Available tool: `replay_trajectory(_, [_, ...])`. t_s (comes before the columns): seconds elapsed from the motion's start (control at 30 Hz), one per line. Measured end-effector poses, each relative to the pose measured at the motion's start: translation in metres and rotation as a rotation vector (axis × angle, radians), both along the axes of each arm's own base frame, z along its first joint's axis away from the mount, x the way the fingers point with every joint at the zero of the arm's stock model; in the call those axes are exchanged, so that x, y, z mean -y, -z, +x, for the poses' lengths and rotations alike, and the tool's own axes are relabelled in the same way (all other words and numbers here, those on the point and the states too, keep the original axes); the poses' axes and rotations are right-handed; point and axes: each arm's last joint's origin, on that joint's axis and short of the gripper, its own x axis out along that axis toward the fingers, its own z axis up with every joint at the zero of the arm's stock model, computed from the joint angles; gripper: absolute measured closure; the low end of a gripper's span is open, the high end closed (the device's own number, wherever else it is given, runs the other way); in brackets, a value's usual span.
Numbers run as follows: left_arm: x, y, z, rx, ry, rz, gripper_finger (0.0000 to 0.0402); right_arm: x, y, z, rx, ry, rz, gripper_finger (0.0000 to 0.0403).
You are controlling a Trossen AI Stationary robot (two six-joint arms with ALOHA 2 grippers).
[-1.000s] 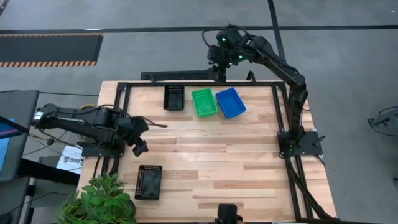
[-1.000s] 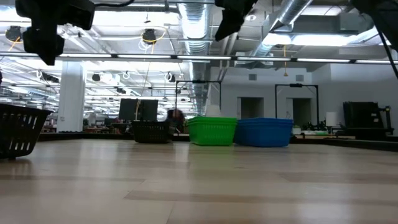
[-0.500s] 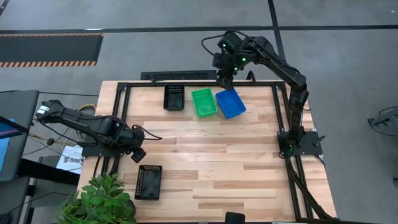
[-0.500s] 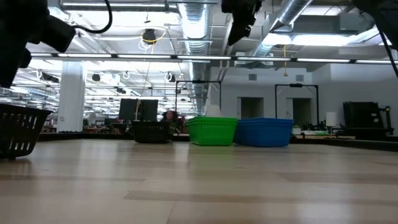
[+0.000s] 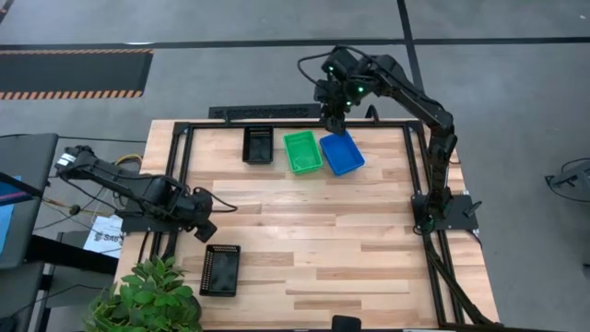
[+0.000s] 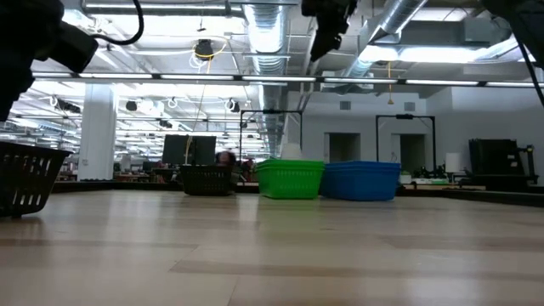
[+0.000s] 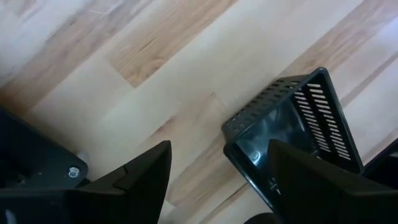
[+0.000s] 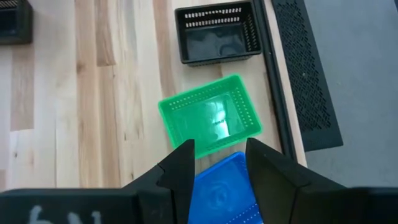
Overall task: Stack baskets by color
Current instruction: Stack the bottom black bin on top of the top black bins
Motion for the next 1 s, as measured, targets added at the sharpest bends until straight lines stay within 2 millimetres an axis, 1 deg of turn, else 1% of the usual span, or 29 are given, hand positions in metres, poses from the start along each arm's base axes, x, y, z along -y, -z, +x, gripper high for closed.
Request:
replay_trajectory(0.43, [0.006, 0.003, 0.001, -0.014, 0.045, 0.035, 0.0145, 0.000, 0.000, 0.000, 0.001, 0.015, 0.008, 0.0244])
replay_trajectory(0.6, [0.011, 0.008, 0.006, -0.029, 0.089, 0.053, 0.0145, 0.000, 0.000, 0.000, 0.001, 0.015, 0.009, 0.0247])
replay_trajectory(0.87, [0.022, 0.014, 0.021, 0.018, 0.165, 0.052, 0.0145, 0.000, 0.000, 0.000, 0.001, 0.015, 0.008, 0.0249])
replay_trajectory(1.0, [0.026, 0.018, 0.025, 0.022, 0.204, 0.084, 0.0145, 0.000, 0.000, 0.000, 0.001, 0.015, 0.008, 0.0249])
